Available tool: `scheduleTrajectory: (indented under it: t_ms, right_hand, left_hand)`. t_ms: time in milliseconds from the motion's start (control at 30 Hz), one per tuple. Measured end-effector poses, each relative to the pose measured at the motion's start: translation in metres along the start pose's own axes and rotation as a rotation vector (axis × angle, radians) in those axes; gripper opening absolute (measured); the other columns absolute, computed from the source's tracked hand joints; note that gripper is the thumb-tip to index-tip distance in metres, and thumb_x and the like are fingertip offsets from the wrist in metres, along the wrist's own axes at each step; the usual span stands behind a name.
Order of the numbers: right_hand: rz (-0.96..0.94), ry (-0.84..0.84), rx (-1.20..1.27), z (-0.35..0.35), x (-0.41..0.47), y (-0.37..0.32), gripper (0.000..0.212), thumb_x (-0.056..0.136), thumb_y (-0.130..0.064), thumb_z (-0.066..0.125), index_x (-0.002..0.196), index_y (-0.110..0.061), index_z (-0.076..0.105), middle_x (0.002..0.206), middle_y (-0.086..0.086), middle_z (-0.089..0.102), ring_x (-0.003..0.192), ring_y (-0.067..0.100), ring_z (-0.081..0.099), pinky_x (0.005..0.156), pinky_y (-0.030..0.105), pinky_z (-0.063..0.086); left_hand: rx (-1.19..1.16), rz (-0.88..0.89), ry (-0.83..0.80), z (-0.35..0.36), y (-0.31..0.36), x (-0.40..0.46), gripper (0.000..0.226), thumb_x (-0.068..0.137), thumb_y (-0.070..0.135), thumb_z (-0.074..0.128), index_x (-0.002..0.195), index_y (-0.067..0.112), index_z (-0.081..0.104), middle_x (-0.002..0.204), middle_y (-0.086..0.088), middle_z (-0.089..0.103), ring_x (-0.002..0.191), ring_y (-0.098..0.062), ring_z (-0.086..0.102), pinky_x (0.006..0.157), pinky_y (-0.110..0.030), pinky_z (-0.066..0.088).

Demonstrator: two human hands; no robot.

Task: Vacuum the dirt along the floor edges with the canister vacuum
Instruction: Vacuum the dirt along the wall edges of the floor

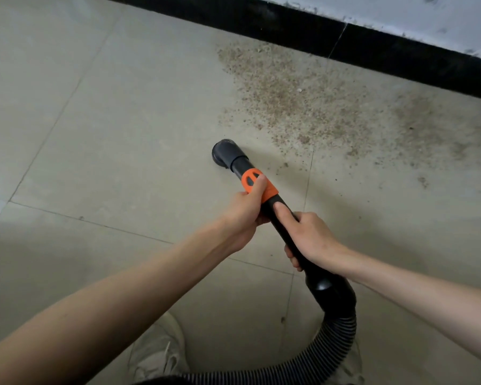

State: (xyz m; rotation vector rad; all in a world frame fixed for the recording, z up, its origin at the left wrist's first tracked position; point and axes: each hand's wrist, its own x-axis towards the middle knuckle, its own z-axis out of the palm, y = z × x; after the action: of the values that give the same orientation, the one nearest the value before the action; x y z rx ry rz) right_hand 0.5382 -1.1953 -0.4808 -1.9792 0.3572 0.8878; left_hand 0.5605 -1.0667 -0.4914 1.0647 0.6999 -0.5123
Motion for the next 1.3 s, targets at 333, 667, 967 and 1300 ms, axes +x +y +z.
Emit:
scheduleTrajectory:
  t_ms: [333,667,967,1300]
  right_hand:
    - [0.038,-0.025,0.041,-0.004,-0.017,0.012,0.052,0.092,-0.060,0.045,0.080,-0.009,0.051,0.042,0.003,0.053,0.035,0.021,0.049,0.037,0.025,0.041]
    - [0.127,0.005,0.137,-0.015,-0.054,0.044,0.052,0.091,-0.060,0.044,0.090,-0.009,0.056,0.042,0.003,0.053,0.034,0.020,0.049,0.038,0.024,0.040]
    - [-0.034,-0.005,0.045,0.005,0.024,-0.026,0.052,0.092,-0.061,0.046,0.078,-0.011,0.051,0.040,0.001,0.054,0.033,0.020,0.052,0.037,0.024,0.042]
    - [-0.057,0.111,0.011,0.012,0.049,-0.056,0.058,0.091,-0.063,0.046,0.078,-0.008,0.058,0.039,-0.001,0.057,0.034,0.018,0.056,0.036,0.023,0.043]
  left_hand:
    - [0.020,0.014,-0.003,0.009,-0.021,-0.007,0.037,0.098,0.040,0.046,0.090,0.005,0.056,0.087,-0.008,0.061,0.081,-0.019,0.063,0.073,-0.028,0.054]
    - [0.147,-0.006,-0.082,0.035,-0.051,-0.028,0.040,0.098,0.041,0.042,0.084,0.007,0.057,0.063,0.001,0.063,0.059,-0.008,0.064,0.056,-0.019,0.052]
    - [0.055,0.100,0.158,0.003,0.020,0.020,0.035,0.099,0.037,0.044,0.080,0.007,0.049,0.076,-0.005,0.053,0.066,-0.015,0.056,0.058,-0.025,0.049]
    - [0.066,0.074,0.159,0.001,0.055,0.049,0.038,0.099,0.039,0.042,0.092,0.002,0.046,0.084,-0.007,0.053,0.073,-0.017,0.056,0.063,-0.029,0.050]
